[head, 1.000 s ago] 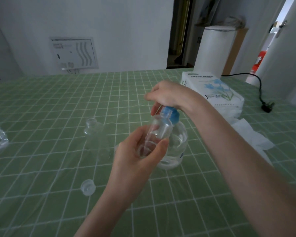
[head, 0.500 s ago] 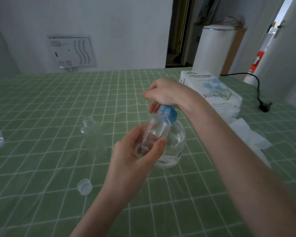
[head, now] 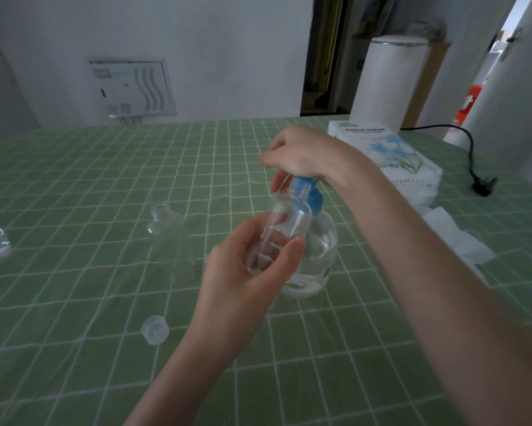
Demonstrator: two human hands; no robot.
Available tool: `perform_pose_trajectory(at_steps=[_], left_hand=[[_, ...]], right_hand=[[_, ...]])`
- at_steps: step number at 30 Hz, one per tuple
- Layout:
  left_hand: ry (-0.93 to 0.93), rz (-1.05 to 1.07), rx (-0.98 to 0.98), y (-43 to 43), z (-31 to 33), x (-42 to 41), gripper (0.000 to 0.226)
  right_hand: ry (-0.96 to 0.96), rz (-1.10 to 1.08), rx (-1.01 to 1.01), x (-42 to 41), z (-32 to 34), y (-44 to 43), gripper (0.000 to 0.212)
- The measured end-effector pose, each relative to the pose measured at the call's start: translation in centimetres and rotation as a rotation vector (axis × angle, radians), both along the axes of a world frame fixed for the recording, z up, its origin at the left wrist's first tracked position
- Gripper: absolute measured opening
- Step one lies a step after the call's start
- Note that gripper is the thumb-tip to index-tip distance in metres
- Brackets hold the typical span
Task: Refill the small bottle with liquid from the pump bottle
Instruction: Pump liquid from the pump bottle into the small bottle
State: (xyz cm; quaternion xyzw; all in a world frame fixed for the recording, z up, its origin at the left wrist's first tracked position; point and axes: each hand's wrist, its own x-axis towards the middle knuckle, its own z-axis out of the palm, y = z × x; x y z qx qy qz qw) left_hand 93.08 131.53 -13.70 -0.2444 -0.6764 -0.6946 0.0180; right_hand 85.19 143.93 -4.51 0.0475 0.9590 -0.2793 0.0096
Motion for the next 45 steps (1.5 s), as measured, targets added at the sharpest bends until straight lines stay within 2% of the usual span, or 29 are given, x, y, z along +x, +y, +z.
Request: perform_pose_trajectory(at_steps=[9, 15, 26, 33, 41, 45], left_hand=[[-0.013, 0.033, -0.02, -0.2, -0.2, 0.2, 0.015], [-0.021, 0.019, 0.017, 0.0, 0.2, 0.1, 0.014], [-0.024, 0.022, -0.007, -0.1, 0.2, 0.4, 0.011], [-0.036, -0.004, 0.04, 0.1, 0.5, 0.4, 0.018], [-0.014, 0.008, -0.012, -0.1, 0.2, 0.3, 0.011], [-0.014, 0.023, -0.023, -0.2, -0.1, 0.3, 0.016]], right_hand=[[-0.028, -0.003, -0.017, 0.0, -0.9, -0.1, 0.033], [0.053, 0.009, 0.0, -0.1, 0.2, 0.1, 0.034], [-0.028, 0.006, -0.008, -0.2, -1.1, 0.1, 0.032], [0.075, -0.012, -0.023, -0.2, 0.3, 0.3, 0.031], [-0.02, 0.0, -0.013, -0.1, -0.4, 0.1, 0.033], [-0.034, -0.007, -0.021, 0.0, -0.9, 0.0, 0.033]])
